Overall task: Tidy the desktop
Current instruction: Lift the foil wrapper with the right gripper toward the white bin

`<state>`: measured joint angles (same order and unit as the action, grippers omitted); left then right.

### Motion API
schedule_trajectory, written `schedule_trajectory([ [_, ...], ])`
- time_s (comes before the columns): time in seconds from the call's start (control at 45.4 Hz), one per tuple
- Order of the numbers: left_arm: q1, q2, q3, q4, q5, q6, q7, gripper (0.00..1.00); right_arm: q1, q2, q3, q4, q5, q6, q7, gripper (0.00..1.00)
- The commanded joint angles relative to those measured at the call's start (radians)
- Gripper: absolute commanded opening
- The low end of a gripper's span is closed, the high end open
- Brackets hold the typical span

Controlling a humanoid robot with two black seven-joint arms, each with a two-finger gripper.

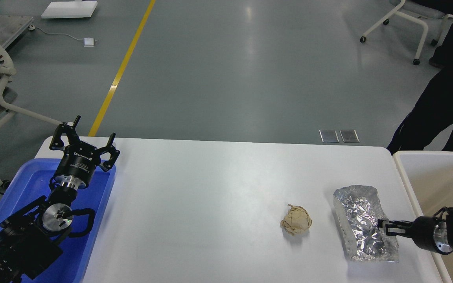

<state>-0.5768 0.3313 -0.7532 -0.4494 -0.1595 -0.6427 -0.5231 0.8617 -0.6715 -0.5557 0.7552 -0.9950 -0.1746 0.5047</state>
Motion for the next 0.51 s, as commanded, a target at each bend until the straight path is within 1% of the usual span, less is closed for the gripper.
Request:
schedule_trajectory([
  [0.0, 0.000, 0.000, 0.000, 0.000, 0.000, 0.000, 0.000, 1.00, 0.108, -0.062, 0.002, 0.044, 0.105, 0.046, 0.057, 0.00],
  [0.066, 0.000, 0.000, 0.000, 0.000, 0.000, 0.000, 0.000, 1.00, 0.149, -0.092, 0.003, 0.061, 0.122, 0.069, 0.072, 0.00],
  [0.287, 0.000, 0.000, 0.000, 0.000, 0.000, 0.000, 0.000, 1.00, 0.263, -0.171, 0.003, 0.076, 0.171, 0.173, 0.147, 0.00],
  [0.353, 0.000, 0.000, 0.000, 0.000, 0.000, 0.000, 0.000, 1.00, 0.298, -0.203, 0.005, 0.093, 0.184, 0.207, 0.160, 0.00],
  [0.485, 0.000, 0.000, 0.000, 0.000, 0.000, 0.000, 0.000, 1.00, 0.397, -0.304, 0.016, 0.160, 0.185, 0.296, 0.163, 0.00],
])
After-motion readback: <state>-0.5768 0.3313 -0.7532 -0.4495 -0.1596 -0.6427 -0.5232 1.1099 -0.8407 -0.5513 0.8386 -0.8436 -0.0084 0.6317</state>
